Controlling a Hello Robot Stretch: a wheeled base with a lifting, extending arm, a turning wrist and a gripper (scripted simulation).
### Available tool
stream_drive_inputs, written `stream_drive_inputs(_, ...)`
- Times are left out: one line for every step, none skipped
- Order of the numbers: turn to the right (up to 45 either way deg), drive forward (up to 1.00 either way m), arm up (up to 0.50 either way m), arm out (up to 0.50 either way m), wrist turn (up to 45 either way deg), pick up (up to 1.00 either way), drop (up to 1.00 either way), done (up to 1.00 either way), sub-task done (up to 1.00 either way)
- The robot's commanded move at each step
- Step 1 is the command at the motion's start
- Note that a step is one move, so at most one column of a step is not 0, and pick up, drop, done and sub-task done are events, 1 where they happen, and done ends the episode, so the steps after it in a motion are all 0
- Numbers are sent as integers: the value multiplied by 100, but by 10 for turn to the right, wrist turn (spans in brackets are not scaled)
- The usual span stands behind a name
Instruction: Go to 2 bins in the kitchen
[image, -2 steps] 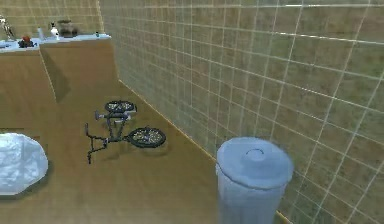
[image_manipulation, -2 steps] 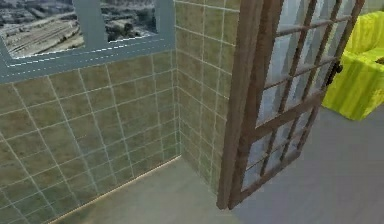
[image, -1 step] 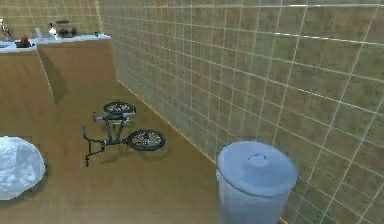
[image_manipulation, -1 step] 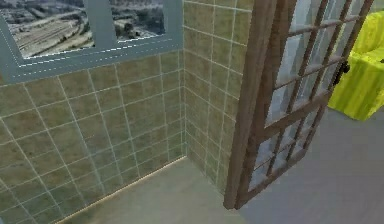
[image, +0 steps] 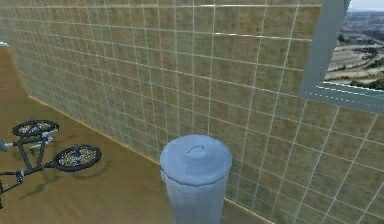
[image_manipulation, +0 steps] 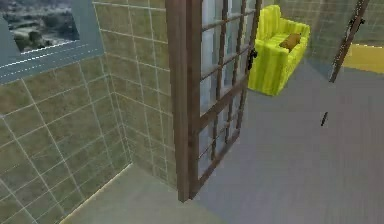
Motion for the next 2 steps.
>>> stream_drive_inputs(0, 0, 0, 0, 0, 0, 0, 0, 100)
stream_drive_inputs(-450, 0, 0, 0, 0, 0, 0, 0, 0)
